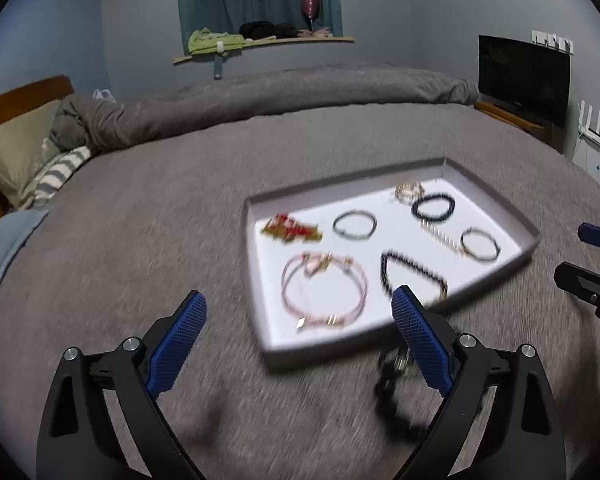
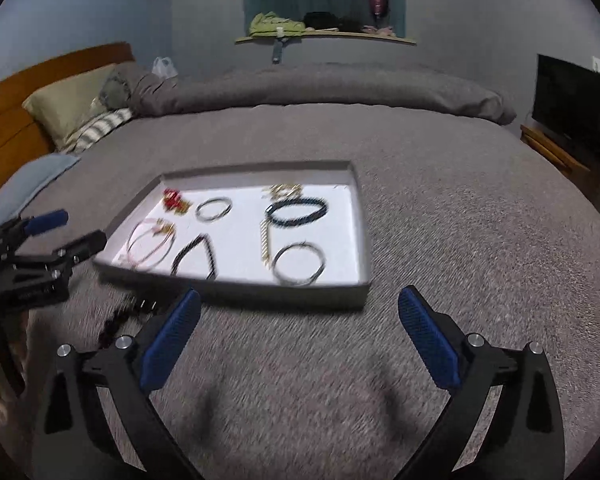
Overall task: Organize jewelry
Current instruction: 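Withdraw both tools from the box toward the wooden bead bracelet, then grasp the black hair tie with the left tool while the right tool grasps the wooden bead bracelet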
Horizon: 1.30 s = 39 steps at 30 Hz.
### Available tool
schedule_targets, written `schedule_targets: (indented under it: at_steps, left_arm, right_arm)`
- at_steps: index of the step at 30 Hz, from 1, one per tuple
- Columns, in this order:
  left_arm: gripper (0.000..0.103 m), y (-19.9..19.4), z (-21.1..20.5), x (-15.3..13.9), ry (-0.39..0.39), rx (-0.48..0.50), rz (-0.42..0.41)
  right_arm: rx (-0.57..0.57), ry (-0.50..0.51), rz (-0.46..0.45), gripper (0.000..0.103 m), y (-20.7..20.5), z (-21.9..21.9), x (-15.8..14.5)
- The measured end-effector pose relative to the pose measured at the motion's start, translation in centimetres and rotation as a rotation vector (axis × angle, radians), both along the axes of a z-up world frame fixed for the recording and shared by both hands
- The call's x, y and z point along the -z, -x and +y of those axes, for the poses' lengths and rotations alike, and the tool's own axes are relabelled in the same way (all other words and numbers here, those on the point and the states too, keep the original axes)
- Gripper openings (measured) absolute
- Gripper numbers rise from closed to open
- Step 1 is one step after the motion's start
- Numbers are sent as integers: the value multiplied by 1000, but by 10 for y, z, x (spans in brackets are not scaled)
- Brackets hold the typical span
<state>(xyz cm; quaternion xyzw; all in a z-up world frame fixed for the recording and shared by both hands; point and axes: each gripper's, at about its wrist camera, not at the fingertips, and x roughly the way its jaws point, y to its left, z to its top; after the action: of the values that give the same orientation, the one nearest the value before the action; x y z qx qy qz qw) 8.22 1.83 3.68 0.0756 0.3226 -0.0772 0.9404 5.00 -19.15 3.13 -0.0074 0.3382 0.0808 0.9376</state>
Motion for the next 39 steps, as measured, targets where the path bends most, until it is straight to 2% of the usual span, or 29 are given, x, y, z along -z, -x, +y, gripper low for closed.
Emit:
schedule_targets:
  at_steps: [9,18,23,25,28,32,34,36,39]
  left_arm:
    - [96,36,22,31,-20,26,90]
    - [96,33,29,38,2,11,104]
    - [96,30,32,36,16,1,103]
    - [96,30,34,36,17,-4,103]
    - [96,29,35,37,19,-4,109]
    - [96,31,34,35,28,2,105]
    - [96,32,34,35,36,12,107]
    - [96,33,31,35,40,25,110]
    - [96,34,27,36,32,44,109]
  right_arm:
    - [-124,-1,52,97,18,33,17]
    - [-201,45,57,96,22,66,33]
    - [-219,25,81,78,13,75,40]
    - [-228,15,102,62,7,80,44]
    - [-238,-11,137,47,1,84,49]
    - [-228,-7,172,35,-7,91,56]
    - [-221,8,174,20,-7,91,57]
    - [-221,-8,181,14,-6,86,54]
    - [-216,-34,182,14,-4,75,47]
